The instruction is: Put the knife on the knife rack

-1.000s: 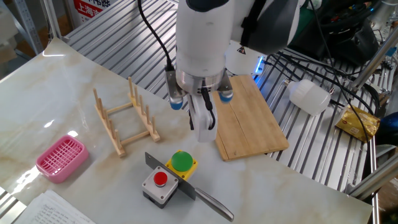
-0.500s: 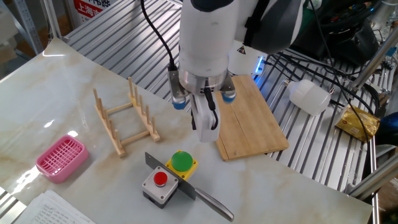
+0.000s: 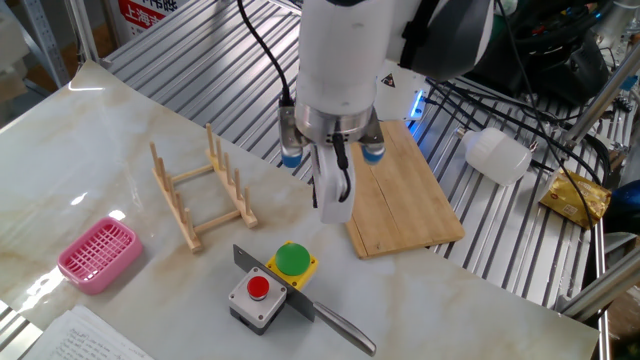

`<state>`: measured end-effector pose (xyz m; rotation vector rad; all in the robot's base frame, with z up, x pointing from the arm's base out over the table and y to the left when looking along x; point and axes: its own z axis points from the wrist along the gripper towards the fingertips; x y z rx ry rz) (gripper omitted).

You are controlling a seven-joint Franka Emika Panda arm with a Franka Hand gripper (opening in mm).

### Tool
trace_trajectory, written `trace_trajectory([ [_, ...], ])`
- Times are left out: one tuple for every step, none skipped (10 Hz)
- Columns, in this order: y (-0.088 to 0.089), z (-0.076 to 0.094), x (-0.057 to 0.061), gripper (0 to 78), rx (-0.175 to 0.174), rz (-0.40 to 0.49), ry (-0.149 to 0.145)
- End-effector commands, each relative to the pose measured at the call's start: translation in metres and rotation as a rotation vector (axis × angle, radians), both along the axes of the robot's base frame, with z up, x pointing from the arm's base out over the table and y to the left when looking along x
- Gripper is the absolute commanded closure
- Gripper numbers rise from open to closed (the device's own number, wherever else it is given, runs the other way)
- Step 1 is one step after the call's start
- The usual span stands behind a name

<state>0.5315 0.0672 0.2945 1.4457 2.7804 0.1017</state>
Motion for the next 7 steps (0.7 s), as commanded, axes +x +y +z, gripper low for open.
trace_trajectory([
  [-0.0001,0.0015,0.0005,77.6,0.061,-0.069,-0.004],
  [-0.0001,0.0015,0.0005,77.6,0.074,-0.085,-0.003],
  [-0.0001,0.0015,0.0005,77.6,0.071,-0.101,-0.006],
  [-0.0001,0.0015,0.0005,77.6,0.072,-0.12,-0.006],
  [-0.0001,0.0015,0.0005,77.6,0.081,-0.121,-0.004],
  [-0.0001,0.0015,0.0005,77.6,0.088,-0.13,-0.004],
  [0.0019,-0.0002,0.0016,77.6,0.089,-0.176,-0.003],
])
